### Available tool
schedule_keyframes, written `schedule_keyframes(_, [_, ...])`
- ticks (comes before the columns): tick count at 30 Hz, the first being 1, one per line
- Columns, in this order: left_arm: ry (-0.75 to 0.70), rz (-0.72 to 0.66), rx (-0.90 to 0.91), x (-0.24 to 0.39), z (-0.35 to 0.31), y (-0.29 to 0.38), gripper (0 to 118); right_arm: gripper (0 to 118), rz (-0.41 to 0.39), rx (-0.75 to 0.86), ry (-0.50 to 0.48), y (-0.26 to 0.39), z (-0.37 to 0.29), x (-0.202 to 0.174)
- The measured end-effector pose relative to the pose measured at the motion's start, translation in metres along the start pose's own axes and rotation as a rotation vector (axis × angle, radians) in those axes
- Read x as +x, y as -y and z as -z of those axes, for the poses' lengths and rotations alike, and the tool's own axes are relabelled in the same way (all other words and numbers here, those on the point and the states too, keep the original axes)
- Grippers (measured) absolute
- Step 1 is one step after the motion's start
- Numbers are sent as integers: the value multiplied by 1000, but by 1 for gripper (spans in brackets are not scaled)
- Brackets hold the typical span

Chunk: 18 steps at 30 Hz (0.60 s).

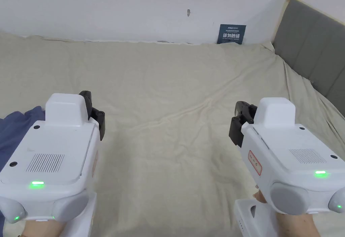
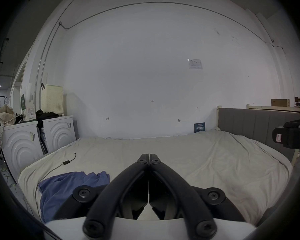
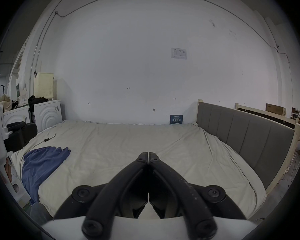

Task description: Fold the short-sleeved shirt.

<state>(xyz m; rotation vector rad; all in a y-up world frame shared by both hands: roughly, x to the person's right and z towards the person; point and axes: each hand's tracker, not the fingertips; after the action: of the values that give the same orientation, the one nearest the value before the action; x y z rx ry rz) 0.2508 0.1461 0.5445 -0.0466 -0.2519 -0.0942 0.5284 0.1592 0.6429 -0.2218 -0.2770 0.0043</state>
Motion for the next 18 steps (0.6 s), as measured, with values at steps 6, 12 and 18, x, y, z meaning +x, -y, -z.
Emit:
schedule_keyframes(6, [-78, -40, -6, -31, -14, 4, 0, 1, -58, 18, -99, -9, 12, -37])
schedule_keyframes(12, [-314, -39, -39, -93, -48, 10, 0, 1, -109, 50, -337, -18, 23, -108])
schedule_keyframes(18, [-519, 0, -45, -138, -97, 14, 0, 1, -132, 49, -548, -19, 30, -176])
